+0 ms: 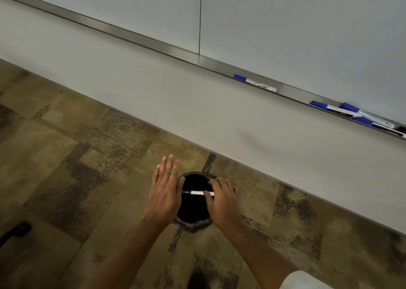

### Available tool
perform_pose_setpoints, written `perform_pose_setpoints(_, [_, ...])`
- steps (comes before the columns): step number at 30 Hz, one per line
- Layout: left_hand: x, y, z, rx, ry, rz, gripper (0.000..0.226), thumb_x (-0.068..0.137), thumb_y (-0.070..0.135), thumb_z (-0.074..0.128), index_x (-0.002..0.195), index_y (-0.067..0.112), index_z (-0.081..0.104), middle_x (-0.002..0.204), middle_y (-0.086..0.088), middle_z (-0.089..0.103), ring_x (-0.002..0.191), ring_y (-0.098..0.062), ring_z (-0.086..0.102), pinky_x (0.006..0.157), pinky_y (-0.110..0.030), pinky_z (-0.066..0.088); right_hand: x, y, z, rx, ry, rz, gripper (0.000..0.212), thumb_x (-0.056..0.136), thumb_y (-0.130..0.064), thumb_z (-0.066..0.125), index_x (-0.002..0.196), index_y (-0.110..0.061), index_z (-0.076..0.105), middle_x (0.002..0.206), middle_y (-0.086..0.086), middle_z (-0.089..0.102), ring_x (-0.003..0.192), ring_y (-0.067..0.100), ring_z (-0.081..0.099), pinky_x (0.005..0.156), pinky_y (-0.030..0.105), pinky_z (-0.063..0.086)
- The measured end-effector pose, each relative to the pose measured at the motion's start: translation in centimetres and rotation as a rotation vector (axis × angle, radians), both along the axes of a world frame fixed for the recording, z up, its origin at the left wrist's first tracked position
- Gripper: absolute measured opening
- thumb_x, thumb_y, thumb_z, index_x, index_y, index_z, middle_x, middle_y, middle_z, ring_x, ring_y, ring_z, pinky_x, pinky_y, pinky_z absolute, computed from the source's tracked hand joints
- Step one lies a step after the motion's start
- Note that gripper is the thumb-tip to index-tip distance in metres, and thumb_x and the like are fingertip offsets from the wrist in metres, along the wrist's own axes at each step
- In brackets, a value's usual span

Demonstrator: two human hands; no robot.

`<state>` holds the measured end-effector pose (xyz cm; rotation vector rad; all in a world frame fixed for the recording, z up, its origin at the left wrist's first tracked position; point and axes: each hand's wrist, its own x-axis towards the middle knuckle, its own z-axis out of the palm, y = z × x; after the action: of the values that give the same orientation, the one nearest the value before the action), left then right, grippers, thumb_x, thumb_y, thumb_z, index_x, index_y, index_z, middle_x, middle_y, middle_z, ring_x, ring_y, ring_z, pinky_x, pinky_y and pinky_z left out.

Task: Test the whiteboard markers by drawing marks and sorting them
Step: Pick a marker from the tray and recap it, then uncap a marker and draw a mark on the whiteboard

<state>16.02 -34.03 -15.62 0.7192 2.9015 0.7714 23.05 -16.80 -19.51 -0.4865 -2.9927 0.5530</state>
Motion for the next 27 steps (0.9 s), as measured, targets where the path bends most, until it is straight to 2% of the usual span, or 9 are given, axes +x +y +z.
perform_pose_setpoints(9, [-0.9,3.2,3.9,0.029,0.012,-0.025,0.055,0.108,0.033,0.025,0.158,0.011,0.019,0.168,-0.006,0.007,0.155,-0.015,-0.008,0.125,-0.031,-0.006,2.7,3.2,4.9,-0.143,0.138,-0.184,0.027,0.094,-0.031,0.065,0.116,-0.016,0.069,0.121,0.0,0.066,0.117,0.022,0.058,0.097,0.041,0.043])
perform_pose_setpoints(15, [-0.4,7.7,9.0,0.094,0.026,-0.094,0.056,0.108,0.036,0.021,0.159,0.016,0.012,0.168,-0.001,0.0,0.154,-0.014,-0.01,0.125,-0.033,-0.005,4.2,7.0,11.7,-0.163,0.355,-0.217,0.026,0.094,-0.029,0.061,0.114,-0.014,0.07,0.117,-0.001,0.068,0.115,0.019,0.059,0.097,0.045,0.05])
perform_pose_setpoints(20, [0.4,13.2,13.6,0.126,0.096,-0.17,0.056,0.108,0.037,0.023,0.159,0.015,0.019,0.168,-0.001,0.006,0.155,-0.014,-0.005,0.125,-0.032,-0.002,5.3,13.6,17.3,-0.099,0.522,-0.313,0.019,0.094,-0.025,0.064,0.109,-0.018,0.072,0.117,-0.002,0.069,0.116,0.017,0.06,0.1,0.04,0.047])
perform_pose_setpoints(24, [0.8,18.5,16.2,0.129,0.126,-0.199,0.056,0.108,0.041,0.019,0.159,0.017,0.017,0.168,0.001,0.003,0.154,-0.011,-0.007,0.125,-0.029,-0.004,6.2,20.5,20.0,-0.068,0.608,-0.396,0.02,0.092,-0.025,0.064,0.108,-0.016,0.073,0.115,0.0,0.072,0.113,0.017,0.063,0.098,0.033,0.045])
perform_pose_setpoints(27, [1.0,22.5,17.2,0.107,0.134,-0.198,0.058,0.107,0.044,0.014,0.159,0.019,0.014,0.168,0.003,-0.001,0.154,-0.01,-0.009,0.124,-0.028,-0.007,6.4,25.4,21.1,-0.042,0.612,-0.404,0.017,0.091,-0.017,0.07,0.108,-0.014,0.073,0.113,0.002,0.072,0.11,0.02,0.065,0.093,0.031,0.044])
